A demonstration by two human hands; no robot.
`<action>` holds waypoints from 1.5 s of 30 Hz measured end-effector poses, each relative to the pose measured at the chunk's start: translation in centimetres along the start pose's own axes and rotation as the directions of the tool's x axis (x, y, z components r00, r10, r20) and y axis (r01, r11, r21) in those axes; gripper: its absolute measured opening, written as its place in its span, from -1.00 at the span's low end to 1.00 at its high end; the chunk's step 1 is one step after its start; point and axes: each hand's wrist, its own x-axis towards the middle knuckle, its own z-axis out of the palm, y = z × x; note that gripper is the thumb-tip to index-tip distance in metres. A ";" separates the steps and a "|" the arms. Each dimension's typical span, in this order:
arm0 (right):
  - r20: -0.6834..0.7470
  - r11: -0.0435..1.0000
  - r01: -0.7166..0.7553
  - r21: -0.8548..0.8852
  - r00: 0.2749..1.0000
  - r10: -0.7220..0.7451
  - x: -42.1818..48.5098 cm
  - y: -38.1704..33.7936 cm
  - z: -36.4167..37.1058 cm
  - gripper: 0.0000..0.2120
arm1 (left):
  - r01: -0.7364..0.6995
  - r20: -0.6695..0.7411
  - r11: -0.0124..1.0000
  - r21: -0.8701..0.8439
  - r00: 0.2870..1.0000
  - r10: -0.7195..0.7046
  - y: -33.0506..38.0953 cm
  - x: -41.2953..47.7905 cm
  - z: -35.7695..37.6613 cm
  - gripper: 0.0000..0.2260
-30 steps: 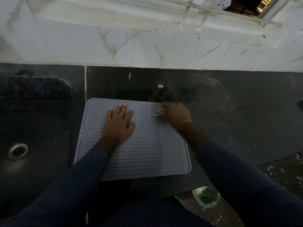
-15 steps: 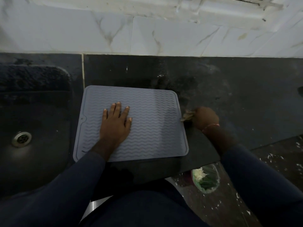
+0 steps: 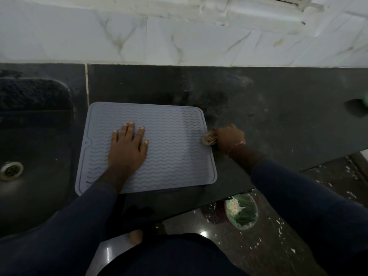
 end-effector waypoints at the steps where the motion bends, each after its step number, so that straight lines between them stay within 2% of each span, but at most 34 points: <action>1: 0.024 0.998 -0.067 0.017 0.997 0.066 0.4 0.6 -0.8 -0.79 | 0.003 0.005 1.000 0.003 1.000 -0.003 0.1 0.1 -0.1 -0.49; 3: 0.015 0.978 -0.150 0.142 0.989 0.150 1.3 0.2 -2.5 -0.79 | 0.006 0.022 1.000 0.006 1.000 -0.006 0.2 0.0 -0.3 -0.49; 4: -0.047 0.969 -0.121 0.215 0.990 0.134 1.8 -0.9 -3.4 -0.78 | 0.008 0.022 1.000 0.007 1.000 -0.008 0.1 0.0 -0.4 -0.48; 7: -0.245 0.921 0.157 0.357 0.967 -0.069 2.9 -7.6 -5.2 -0.66 | 0.010 0.051 1.000 0.012 0.999 -0.011 0.3 0.1 -0.6 -0.47; 9: -0.269 0.902 0.290 0.320 0.941 -0.207 3.2 -12.7 -4.8 -0.67 | 0.014 0.046 0.999 0.033 0.999 -0.015 0.3 0.1 -0.6 -0.47; 12: -0.141 0.925 0.357 0.131 0.930 -0.339 2.5 -14.9 -2.5 -0.62 | 0.009 0.046 0.999 0.031 0.999 -0.011 0.2 0.1 -0.7 -0.47; 16: -0.101 0.960 0.276 0.042 0.957 -0.270 2.4 -6.5 -0.3 -0.67 | -0.009 0.058 1.000 -0.010 0.998 0.009 -0.1 -0.1 -0.8 -0.46; 20: 0.052 0.998 -0.001 -0.070 0.999 0.004 3.3 0.4 -1.9 -0.78 | -0.008 0.031 1.000 -0.021 0.999 0.008 0.2 0.2 -0.7 -0.48; 22: 0.050 0.994 -0.100 0.038 0.994 0.099 4.2 -0.2 -3.7 -0.78 | -0.011 0.051 1.000 -0.004 0.999 0.012 0.3 0.1 -0.6 -0.47; 24: -0.103 0.982 -0.047 0.181 0.992 0.067 5.4 -3.0 -5.4 -0.77 | 0.000 0.064 1.000 0.026 0.998 -0.002 0.2 0.1 -0.7 -0.45; 26: -0.231 0.947 0.178 0.266 0.966 -0.117 5.8 -7.5 -6.7 -0.66 | 0.027 0.091 0.998 0.051 0.995 -0.031 0.8 0.6 -0.7 -0.42; 28: -0.233 0.907 0.357 0.222 0.923 -0.306 5.7 -12.2 -6.9 -0.57 | 0.028 0.123 0.998 0.059 0.992 -0.035 2.2 0.9 -0.5 -0.39; 29: -0.196 0.905 0.393 0.161 0.912 -0.361 5.7 -13.8 -6.4 -0.58 | 0.013 0.132 0.998 0.059 0.991 -0.020 2.9 1.1 -0.3 -0.39; 32: -0.075 0.929 0.370 0.026 0.927 -0.367 5.3 -12.7 -3.3 -0.55 | -0.029 0.103 0.998 0.054 0.994 0.024 3.3 1.0 0.3 -0.43; 35: -0.068 0.951 0.308 0.037 0.950 -0.306 4.9 -6.1 -1.4 -0.60 | -0.036 0.076 0.998 0.042 0.997 0.033 2.9 0.8 0.7 -0.42; 38: -0.040 0.985 0.173 -0.002 0.984 -0.173 5.3 -2.5 -2.3 -0.73 | -0.038 0.067 0.998 0.040 0.997 0.035 3.1 1.0 0.7 -0.43; 41: -0.039 0.997 0.042 0.068 0.998 -0.040 7.6 -4.0 -5.5 -0.76 | -0.032 0.057 0.999 0.019 0.998 0.031 3.2 0.8 0.7 -0.42; 43: -0.143 0.980 0.080 0.181 0.988 -0.054 8.9 -6.2 -7.4 -0.78 | -0.034 0.063 0.999 0.024 0.997 0.033 3.1 0.8 0.6 -0.41; 45: -0.192 0.951 0.227 0.210 0.963 -0.188 9.6 -8.7 -8.0 -0.71 | -0.026 0.067 0.999 0.028 0.997 0.024 3.1 1.0 0.7 -0.41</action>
